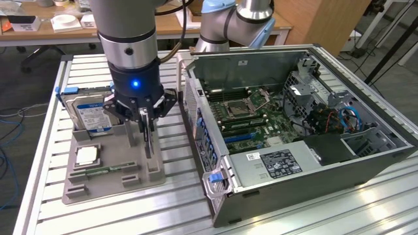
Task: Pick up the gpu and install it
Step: 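Pick up the gpu and move the gpu toward the slot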
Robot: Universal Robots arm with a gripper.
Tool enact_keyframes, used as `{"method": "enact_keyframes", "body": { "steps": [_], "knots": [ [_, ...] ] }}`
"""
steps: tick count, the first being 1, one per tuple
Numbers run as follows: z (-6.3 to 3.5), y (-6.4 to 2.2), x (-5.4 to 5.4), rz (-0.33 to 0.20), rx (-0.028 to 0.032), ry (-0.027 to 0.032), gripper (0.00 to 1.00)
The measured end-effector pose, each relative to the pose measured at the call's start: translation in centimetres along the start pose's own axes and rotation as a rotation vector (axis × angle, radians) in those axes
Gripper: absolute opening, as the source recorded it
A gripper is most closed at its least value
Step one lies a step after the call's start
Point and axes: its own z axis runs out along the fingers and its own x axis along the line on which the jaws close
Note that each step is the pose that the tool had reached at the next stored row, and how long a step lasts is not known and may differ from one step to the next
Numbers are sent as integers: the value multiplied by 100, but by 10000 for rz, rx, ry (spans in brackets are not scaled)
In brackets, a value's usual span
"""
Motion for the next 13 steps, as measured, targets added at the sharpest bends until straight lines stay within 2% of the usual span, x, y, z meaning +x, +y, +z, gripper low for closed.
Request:
{"method": "enact_keyframes", "body": {
  "steps": [13],
  "knots": [
    [-45, 2, -1, 0, 0, -1, 26]
  ]
}}
